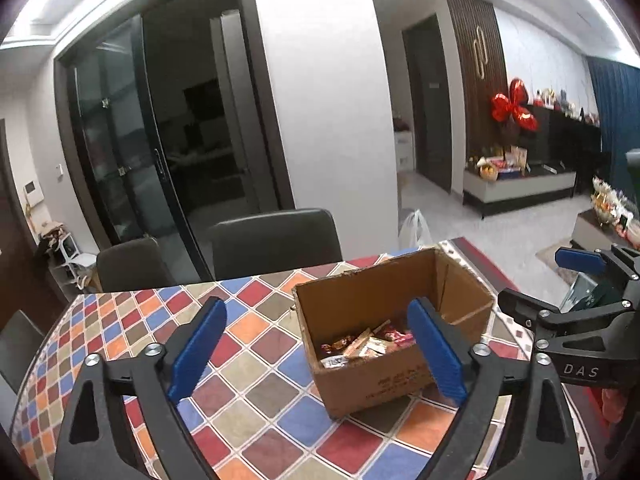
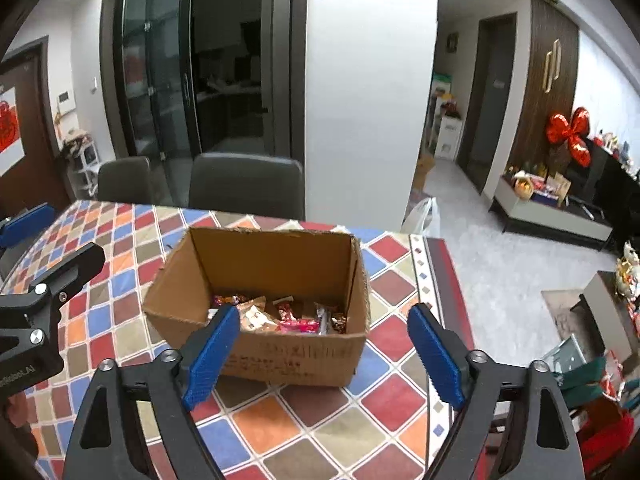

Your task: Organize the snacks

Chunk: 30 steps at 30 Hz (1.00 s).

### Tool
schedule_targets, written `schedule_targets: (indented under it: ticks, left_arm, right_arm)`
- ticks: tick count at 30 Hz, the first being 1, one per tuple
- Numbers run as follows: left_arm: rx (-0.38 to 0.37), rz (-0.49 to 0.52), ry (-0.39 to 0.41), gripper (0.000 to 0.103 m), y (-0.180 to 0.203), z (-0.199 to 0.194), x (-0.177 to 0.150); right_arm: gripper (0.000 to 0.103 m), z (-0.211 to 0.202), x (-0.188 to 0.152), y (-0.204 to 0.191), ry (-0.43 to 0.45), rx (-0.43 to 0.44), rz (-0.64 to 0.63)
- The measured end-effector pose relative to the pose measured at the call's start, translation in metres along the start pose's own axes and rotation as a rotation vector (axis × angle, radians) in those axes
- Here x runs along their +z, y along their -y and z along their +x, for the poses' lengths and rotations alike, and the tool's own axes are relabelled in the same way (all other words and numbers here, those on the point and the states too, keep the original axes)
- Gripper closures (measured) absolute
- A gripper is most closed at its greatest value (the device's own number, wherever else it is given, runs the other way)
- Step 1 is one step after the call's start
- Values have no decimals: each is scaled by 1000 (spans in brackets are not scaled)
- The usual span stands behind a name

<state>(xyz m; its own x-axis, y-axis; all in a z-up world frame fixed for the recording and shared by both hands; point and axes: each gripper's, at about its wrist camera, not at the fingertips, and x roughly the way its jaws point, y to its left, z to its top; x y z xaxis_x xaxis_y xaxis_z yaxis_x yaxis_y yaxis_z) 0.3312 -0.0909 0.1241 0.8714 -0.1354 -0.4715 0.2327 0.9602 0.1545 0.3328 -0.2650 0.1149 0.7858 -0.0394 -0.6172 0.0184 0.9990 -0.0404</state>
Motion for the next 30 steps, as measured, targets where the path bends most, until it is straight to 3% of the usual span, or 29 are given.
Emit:
schedule_targets:
  ticks: [4, 16, 22, 30]
  left_arm:
    - [11, -1, 50, 0, 3, -31, -17]
    - [-12, 15, 100, 0, 16, -109, -75]
    - [-54, -11, 76, 0, 23, -128, -98]
    - [-36, -11, 81, 0, 32, -142, -125]
  right_arm:
    - [10, -35, -21, -3, 76, 5, 14]
    - [8, -111, -91, -26, 191, 13, -26]
    - [8, -128, -127, -30, 186, 37, -10]
    - [8, -137, -162, -22, 179, 7, 55]
